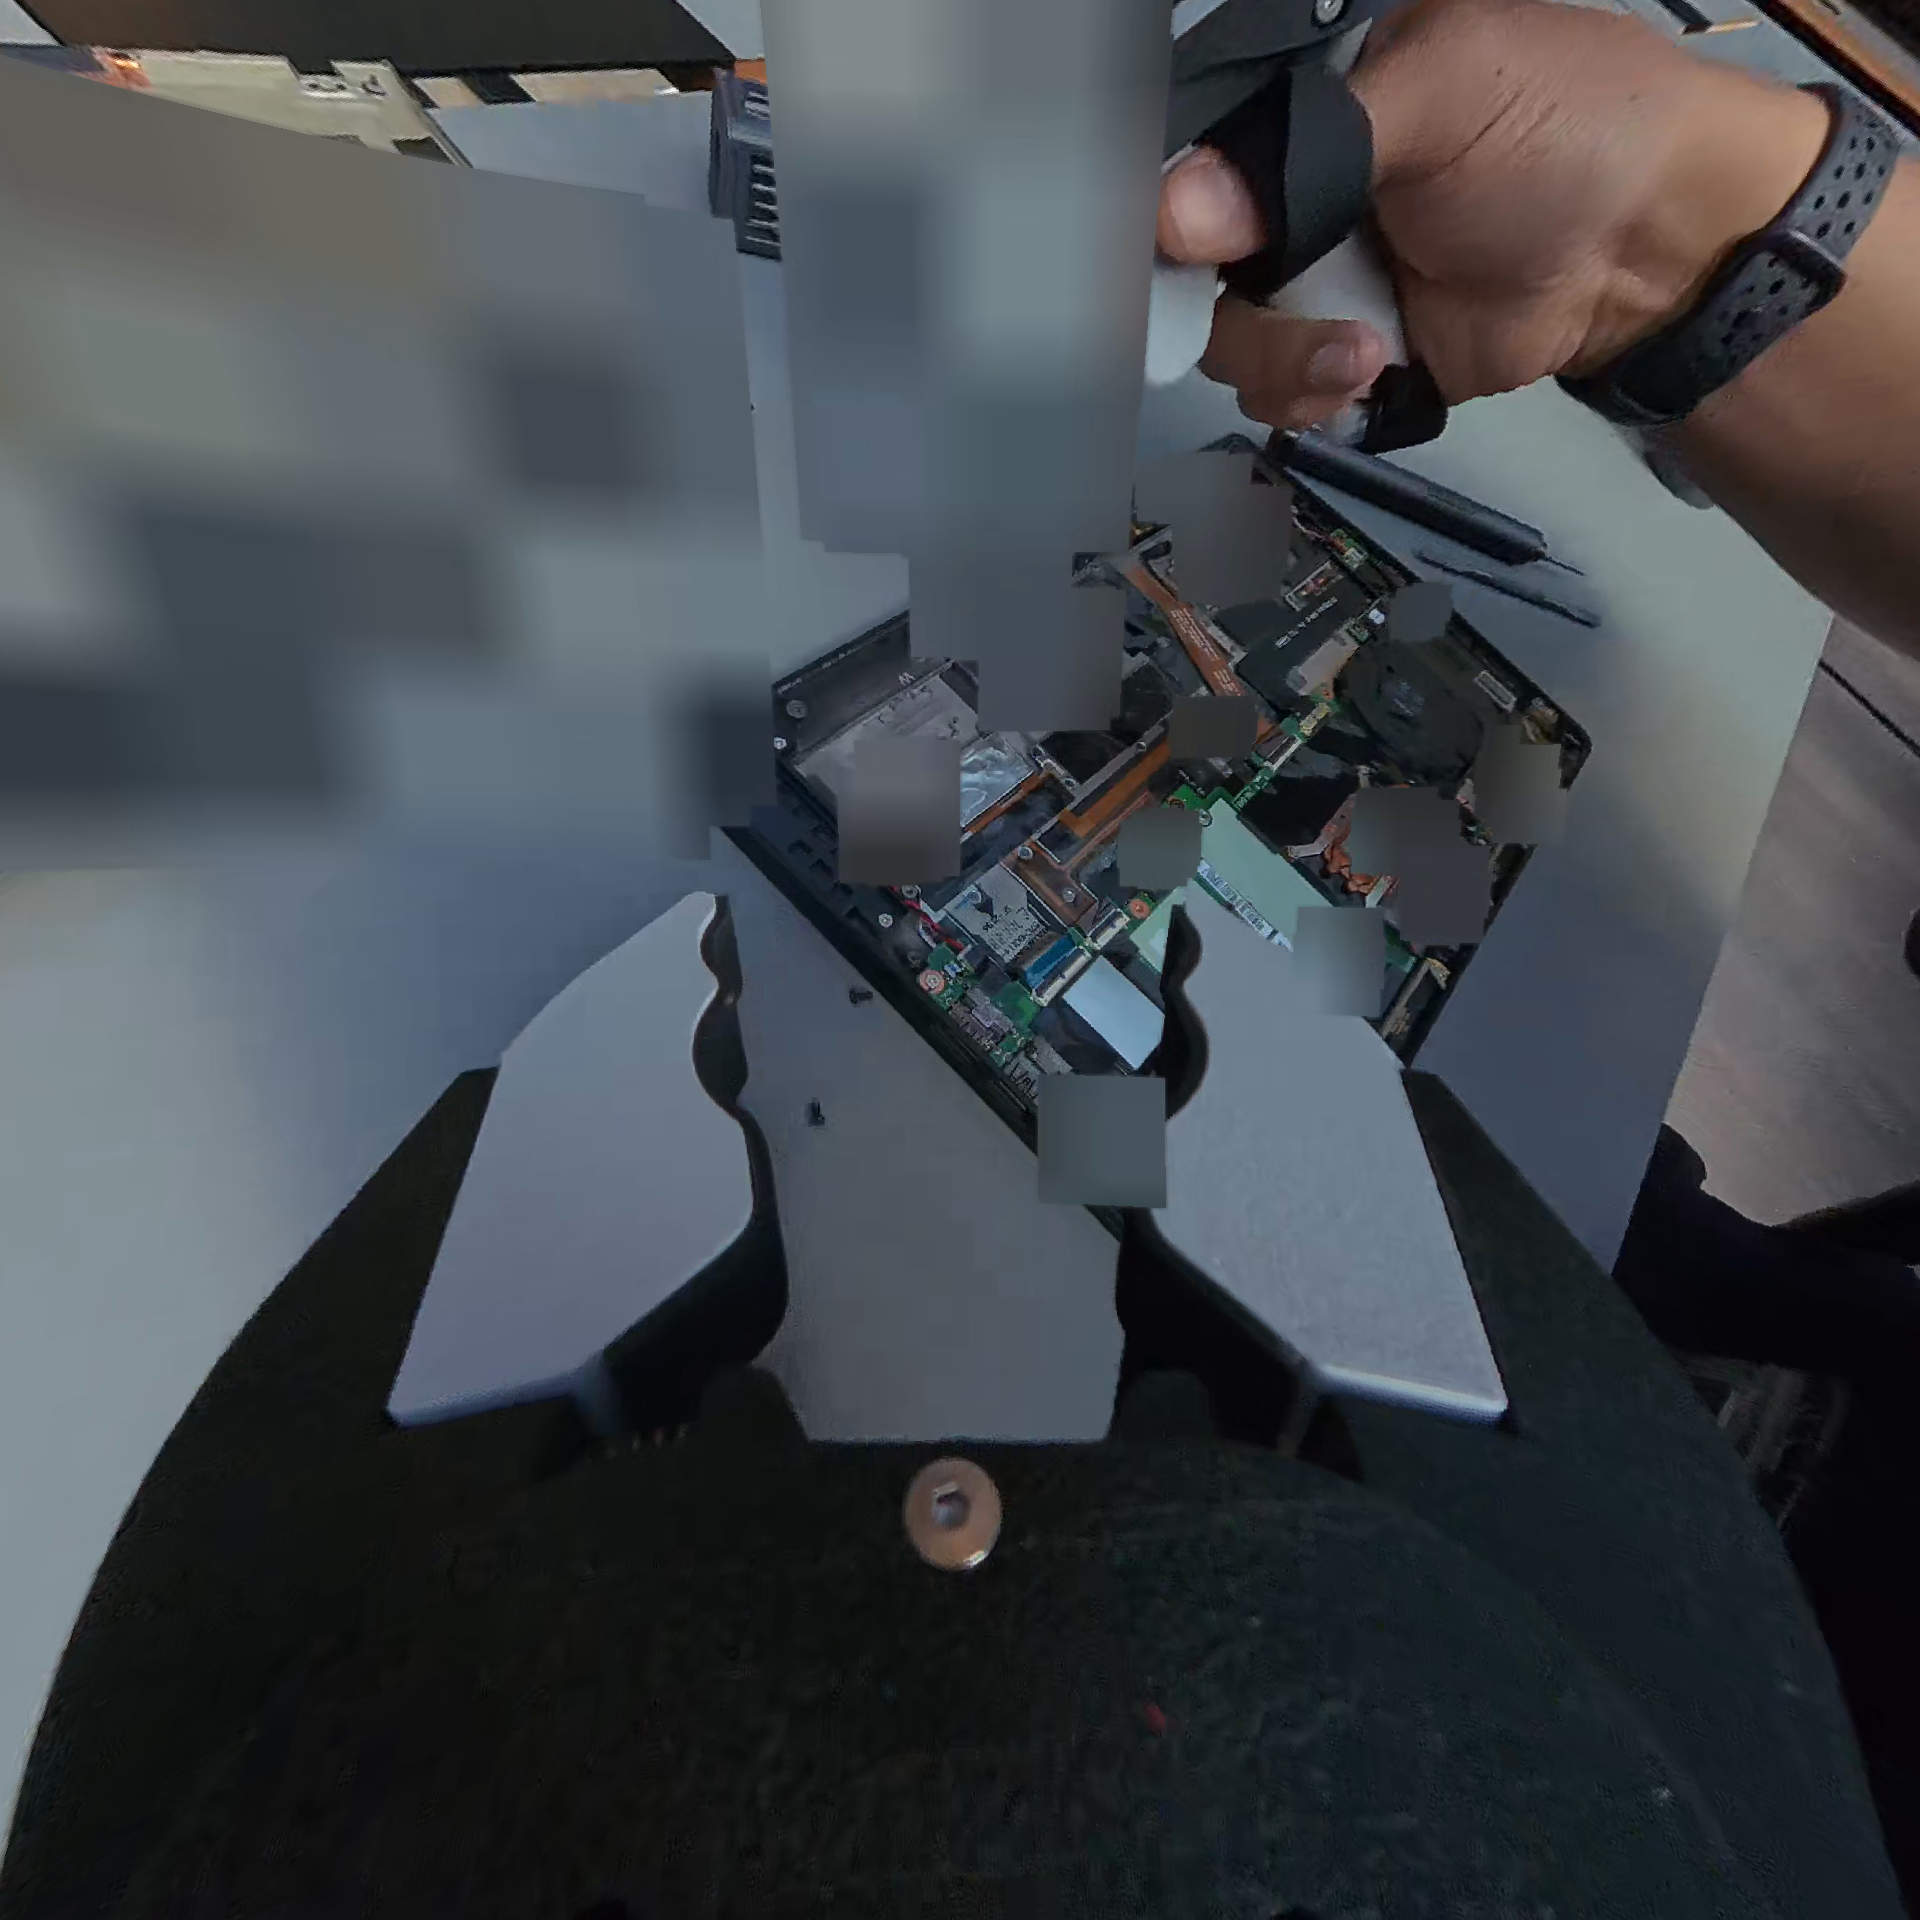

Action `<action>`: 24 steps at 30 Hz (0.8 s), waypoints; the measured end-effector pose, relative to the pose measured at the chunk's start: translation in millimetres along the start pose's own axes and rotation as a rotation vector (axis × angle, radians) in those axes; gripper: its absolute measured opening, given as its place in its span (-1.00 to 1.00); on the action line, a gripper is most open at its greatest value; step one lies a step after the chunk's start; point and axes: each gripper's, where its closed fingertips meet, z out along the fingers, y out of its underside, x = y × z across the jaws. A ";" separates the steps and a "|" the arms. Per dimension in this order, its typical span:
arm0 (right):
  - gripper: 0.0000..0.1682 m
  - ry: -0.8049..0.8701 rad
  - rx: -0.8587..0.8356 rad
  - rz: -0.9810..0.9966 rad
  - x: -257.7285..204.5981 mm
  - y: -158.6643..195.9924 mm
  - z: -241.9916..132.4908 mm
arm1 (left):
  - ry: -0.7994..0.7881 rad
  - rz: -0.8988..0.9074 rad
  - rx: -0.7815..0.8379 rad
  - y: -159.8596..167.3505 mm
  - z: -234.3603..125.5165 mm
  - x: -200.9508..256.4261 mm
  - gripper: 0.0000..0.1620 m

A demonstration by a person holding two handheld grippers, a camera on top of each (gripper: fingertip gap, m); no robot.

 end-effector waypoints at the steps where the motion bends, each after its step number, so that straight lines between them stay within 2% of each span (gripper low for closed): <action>1: -0.99 0.013 -0.020 0.007 5.4 2.0 3.8 | -0.022 -0.005 0.011 3.1 -3.6 -0.2 0.03; 2: -0.99 0.016 -0.027 0.014 9.2 4.3 7.3 | -0.036 -0.009 0.015 6.7 -6.8 0.0 0.07; 9: -0.98 0.138 -0.076 0.128 51.3 33.9 15.3 | -0.021 -0.066 0.031 22.7 -18.4 3.0 0.05; 14: -0.98 0.242 -0.018 0.127 73.5 30.8 13.2 | -0.001 -0.077 0.024 24.9 -19.1 4.6 0.03; 18: -0.98 0.359 -0.029 0.051 88.8 38.6 10.2 | 0.016 -0.093 0.027 25.3 -22.1 5.8 0.02; 24: -0.99 0.338 -0.050 0.082 87.0 45.1 7.0 | 0.028 -0.113 0.033 28.0 -28.2 3.8 -0.02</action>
